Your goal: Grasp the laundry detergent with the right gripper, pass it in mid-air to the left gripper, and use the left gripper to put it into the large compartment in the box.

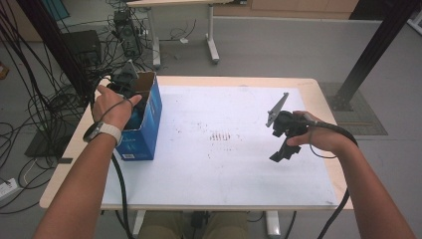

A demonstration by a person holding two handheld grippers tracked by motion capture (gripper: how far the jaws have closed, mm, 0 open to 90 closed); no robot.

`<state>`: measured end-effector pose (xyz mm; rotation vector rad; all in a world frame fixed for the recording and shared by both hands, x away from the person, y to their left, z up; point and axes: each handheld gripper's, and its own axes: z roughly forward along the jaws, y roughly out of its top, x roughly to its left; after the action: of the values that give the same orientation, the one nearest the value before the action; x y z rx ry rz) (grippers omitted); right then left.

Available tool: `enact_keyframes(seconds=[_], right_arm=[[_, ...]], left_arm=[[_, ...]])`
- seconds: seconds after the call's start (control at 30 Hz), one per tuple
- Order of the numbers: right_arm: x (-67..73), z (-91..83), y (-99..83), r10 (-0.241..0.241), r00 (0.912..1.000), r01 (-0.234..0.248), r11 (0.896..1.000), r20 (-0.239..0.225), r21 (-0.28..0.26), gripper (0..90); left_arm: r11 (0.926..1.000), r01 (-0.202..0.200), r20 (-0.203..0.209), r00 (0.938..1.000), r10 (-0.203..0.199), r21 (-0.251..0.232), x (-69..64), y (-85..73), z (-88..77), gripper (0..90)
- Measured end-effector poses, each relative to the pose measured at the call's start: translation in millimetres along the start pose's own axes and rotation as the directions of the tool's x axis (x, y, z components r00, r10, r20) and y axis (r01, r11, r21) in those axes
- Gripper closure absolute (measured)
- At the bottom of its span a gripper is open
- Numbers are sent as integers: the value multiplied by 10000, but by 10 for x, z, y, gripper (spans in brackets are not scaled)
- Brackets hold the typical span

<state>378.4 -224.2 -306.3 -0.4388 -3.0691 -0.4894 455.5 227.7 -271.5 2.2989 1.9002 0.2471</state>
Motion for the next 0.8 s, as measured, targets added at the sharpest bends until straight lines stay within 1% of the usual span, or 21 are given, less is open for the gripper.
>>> enact_keyframes(seconds=[0.1,0.13,0.2,0.27,0.3,0.33,0.37,0.47,0.53,0.6,0.77,0.8], right_arm=[[5,-4,-2,3,10000,-3,10000,5,21,69],[7,-5,-2,-1,10000,1,10000,5,13,69],[12,-9,1,40,10000,-40,10000,0,59,69],[8,-9,9,-8,10000,8,10000,23,52,70],[13,-13,13,31,10000,-31,10000,26,82,70],[14,-13,20,-15,10000,15,10000,26,65,70],[21,-15,25,21,10000,-22,10000,21,95,70],[27,-15,36,1,10000,-1,9999,9,125,70],[31,-17,42,-62,10000,61,9999,33,89,70],[39,-24,46,-35,10000,35,10000,37,90,70],[46,-46,42,14,10000,-15,9999,94,128,70],[48,-50,42,17,10000,-19,9999,98,127,70]], left_arm=[[10000,-39,-105,9999,38,-82,-10,1,-30,277],[9999,-30,-211,9998,27,-127,-14,3,-46,258],[9998,-45,-228,9997,40,-201,-17,8,-89,241],[9997,-11,-140,9999,7,-248,-12,12,-118,228],[9995,27,-102,9999,-31,-315,-12,14,-140,194],[9994,-4,-131,9999,0,-350,-16,17,-160,190],[9993,-47,-155,9999,41,-365,-20,19,-178,165],[9996,-109,-48,9999,108,-276,-26,29,-249,121],[9996,-216,-124,9997,214,-207,-35,33,-303,114],[9990,-305,-41,9995,304,-317,-41,37,-359,106],[9966,-673,-26,9977,673,-476,-73,52,-501,81],[9963,-696,68,9975,700,-496,-71,53,-532,74]])
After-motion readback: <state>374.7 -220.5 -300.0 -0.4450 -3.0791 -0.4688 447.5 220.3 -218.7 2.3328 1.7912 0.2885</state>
